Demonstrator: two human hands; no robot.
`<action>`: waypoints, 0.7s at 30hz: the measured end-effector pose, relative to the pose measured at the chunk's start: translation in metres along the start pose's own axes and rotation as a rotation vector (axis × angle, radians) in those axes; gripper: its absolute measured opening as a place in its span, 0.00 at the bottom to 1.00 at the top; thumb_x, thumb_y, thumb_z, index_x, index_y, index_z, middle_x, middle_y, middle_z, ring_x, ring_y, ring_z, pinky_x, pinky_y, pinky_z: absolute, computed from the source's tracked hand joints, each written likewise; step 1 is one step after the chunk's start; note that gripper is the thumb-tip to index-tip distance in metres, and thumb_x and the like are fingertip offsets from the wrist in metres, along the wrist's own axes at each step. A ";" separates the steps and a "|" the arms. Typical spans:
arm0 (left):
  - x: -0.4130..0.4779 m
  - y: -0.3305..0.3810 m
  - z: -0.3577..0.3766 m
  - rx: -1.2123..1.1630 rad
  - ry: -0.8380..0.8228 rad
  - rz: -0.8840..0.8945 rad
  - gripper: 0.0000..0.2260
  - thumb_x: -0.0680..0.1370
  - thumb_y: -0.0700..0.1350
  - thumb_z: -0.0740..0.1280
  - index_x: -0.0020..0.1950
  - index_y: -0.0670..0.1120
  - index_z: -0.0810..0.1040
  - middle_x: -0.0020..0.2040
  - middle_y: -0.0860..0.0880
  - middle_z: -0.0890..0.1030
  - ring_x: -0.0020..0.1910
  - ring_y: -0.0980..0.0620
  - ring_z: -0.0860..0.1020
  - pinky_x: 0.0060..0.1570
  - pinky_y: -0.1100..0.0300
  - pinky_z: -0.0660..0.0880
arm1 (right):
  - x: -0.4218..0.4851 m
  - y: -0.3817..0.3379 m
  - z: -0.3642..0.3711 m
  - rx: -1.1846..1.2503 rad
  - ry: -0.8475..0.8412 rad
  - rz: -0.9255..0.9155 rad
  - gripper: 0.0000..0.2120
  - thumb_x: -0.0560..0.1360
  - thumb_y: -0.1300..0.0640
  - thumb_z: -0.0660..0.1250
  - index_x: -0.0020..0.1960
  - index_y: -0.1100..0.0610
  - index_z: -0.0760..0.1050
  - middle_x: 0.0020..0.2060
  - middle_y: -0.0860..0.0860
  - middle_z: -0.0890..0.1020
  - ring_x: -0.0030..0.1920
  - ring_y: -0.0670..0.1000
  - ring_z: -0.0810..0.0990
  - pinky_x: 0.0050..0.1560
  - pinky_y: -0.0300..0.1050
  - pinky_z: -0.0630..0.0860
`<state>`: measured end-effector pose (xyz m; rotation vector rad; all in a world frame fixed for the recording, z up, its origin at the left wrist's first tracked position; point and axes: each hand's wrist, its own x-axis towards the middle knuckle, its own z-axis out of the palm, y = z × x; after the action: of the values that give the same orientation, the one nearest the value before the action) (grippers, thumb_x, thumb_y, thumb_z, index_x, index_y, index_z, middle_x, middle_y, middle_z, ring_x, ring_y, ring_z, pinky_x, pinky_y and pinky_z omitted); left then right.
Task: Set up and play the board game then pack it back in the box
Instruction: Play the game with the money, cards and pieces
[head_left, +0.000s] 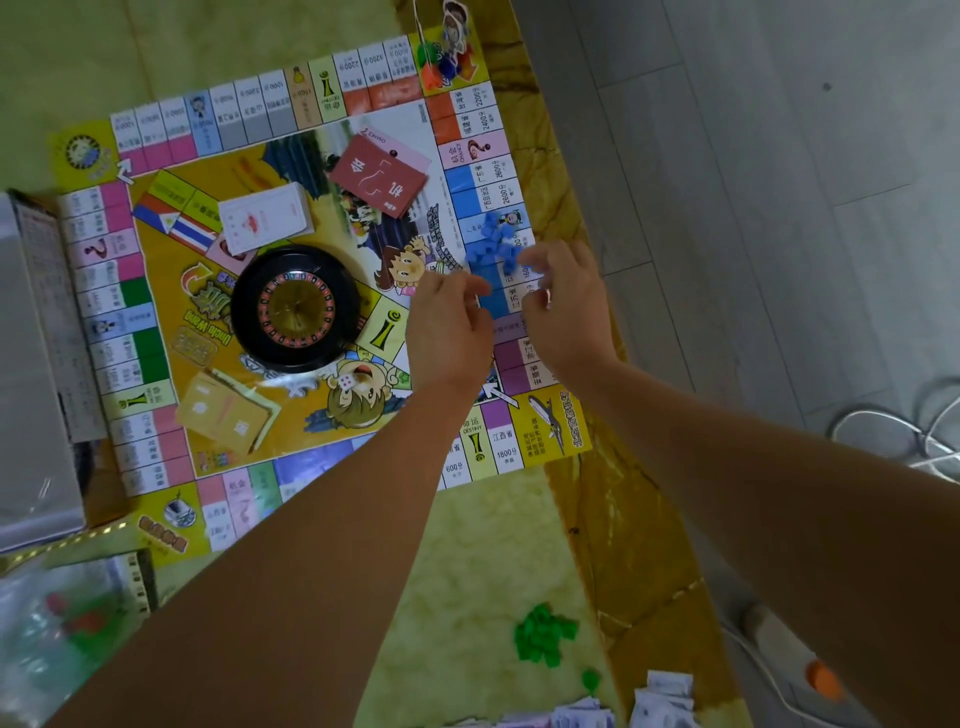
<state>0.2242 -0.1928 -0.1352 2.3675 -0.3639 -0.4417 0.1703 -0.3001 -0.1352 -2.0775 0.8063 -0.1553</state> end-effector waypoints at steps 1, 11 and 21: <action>-0.007 -0.001 -0.001 0.018 -0.034 -0.031 0.12 0.76 0.36 0.61 0.54 0.46 0.80 0.54 0.48 0.77 0.49 0.51 0.76 0.45 0.62 0.69 | -0.006 0.001 0.000 -0.007 -0.014 0.007 0.15 0.74 0.70 0.61 0.56 0.57 0.76 0.52 0.49 0.74 0.49 0.46 0.74 0.48 0.37 0.74; -0.115 -0.021 -0.017 0.171 -0.191 -0.104 0.08 0.79 0.43 0.61 0.54 0.46 0.78 0.44 0.48 0.80 0.42 0.48 0.77 0.37 0.58 0.69 | -0.106 0.014 -0.008 -0.078 -0.354 0.117 0.07 0.76 0.63 0.63 0.49 0.57 0.79 0.43 0.52 0.82 0.42 0.49 0.78 0.41 0.41 0.73; -0.235 -0.065 -0.026 0.234 -0.417 -0.082 0.11 0.75 0.39 0.66 0.57 0.47 0.77 0.50 0.47 0.77 0.46 0.48 0.77 0.46 0.55 0.74 | -0.230 0.027 -0.018 -0.149 -0.376 0.207 0.06 0.76 0.63 0.64 0.50 0.55 0.76 0.42 0.48 0.79 0.42 0.48 0.78 0.40 0.41 0.73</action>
<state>0.0317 -0.0428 -0.1108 2.5126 -0.5334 -0.9846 -0.0296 -0.1863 -0.1040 -2.0563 0.8098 0.4082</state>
